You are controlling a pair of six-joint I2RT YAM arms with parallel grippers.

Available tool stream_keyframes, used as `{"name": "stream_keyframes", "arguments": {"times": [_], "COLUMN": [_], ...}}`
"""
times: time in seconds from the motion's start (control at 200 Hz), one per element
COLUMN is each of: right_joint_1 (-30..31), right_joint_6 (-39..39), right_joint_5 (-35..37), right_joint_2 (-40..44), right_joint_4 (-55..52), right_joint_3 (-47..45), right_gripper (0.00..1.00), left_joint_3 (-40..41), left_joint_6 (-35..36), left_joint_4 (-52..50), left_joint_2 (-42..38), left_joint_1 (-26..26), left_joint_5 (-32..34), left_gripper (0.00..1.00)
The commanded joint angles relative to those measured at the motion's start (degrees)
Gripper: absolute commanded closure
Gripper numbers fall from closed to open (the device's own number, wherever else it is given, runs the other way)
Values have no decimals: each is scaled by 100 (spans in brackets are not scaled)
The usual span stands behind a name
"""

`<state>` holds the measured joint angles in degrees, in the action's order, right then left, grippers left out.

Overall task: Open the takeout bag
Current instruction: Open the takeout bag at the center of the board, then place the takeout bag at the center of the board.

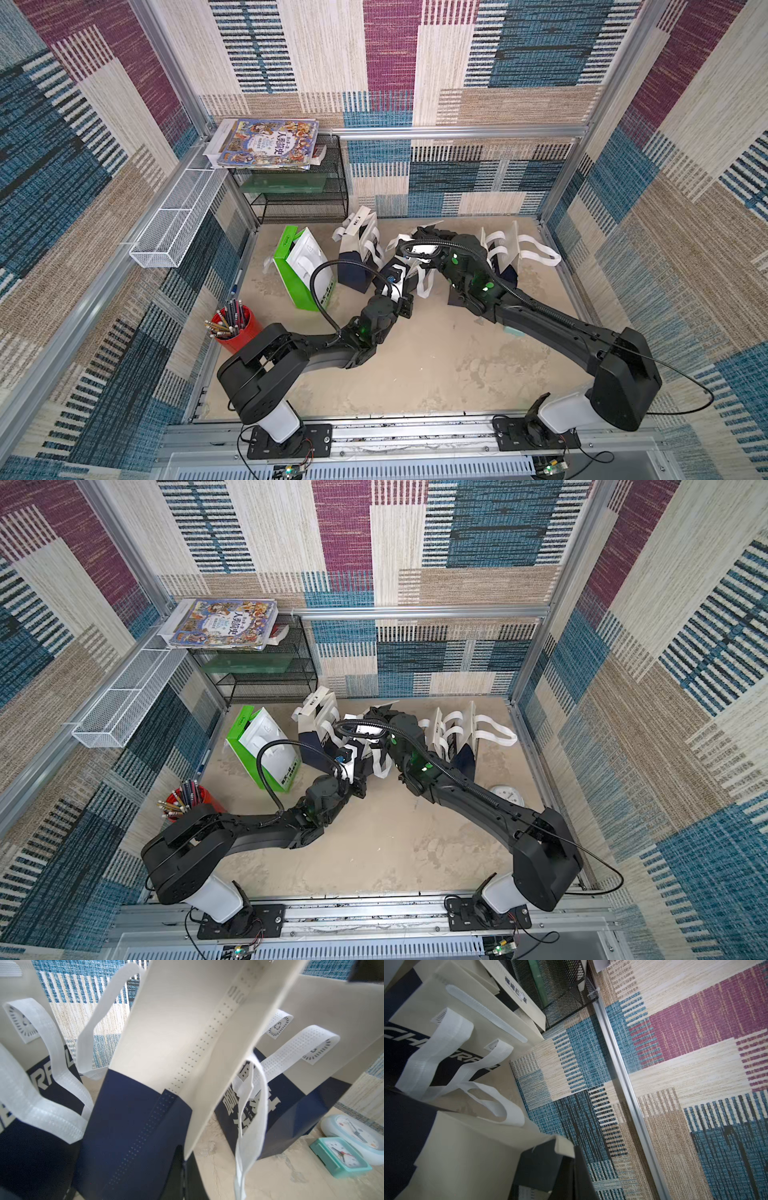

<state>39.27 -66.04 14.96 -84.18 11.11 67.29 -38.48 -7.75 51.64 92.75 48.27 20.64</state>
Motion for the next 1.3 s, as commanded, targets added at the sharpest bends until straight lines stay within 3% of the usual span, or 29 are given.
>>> {"name": "stream_keyframes", "arguments": {"times": [0.0, 0.035, 0.105, 0.145, 0.245, 0.381, 0.756, 1.007, 1.297], "right_joint_1": [-40, -58, -100, -111, -126, -146, -575, -741, -737], "right_joint_6": [88, 245, 652, 929, 1740, 2666, 4720, 4723, 4765], "right_joint_5": [-186, -279, -447, -504, -534, -479, 339, 350, 378], "right_joint_2": [73, 69, 90, 119, 190, 292, 901, 1436, 1515], "right_joint_4": [-603, -780, -981, -988, -1011, -1173, -1307, -735, -701], "right_joint_3": [398, 535, 750, 789, 835, 829, 527, -180, -375], "right_gripper": [100, 94, 65, 56, 39, 25, 23, 23, 23], "left_joint_3": [-24, -34, -95, -139, -210, -314, -855, -1299, -1615], "left_joint_6": [86, 53, -13, -53, -176, -327, -1108, -1482, -1777], "left_joint_4": [-487, -495, -544, -592, -593, -576, -950, -1004, -998], "left_joint_2": [32, 43, 77, 105, 180, 274, 658, 923, 1072], "left_joint_1": [-3, -2, -8, -16, -11, -24, -140, -347, -415], "left_joint_5": [181, 192, 194, 207, 233, 212, 847, 397, 43], "left_gripper": [100, 100, 100, 100, 100, 100, 100, 100, 100]}}
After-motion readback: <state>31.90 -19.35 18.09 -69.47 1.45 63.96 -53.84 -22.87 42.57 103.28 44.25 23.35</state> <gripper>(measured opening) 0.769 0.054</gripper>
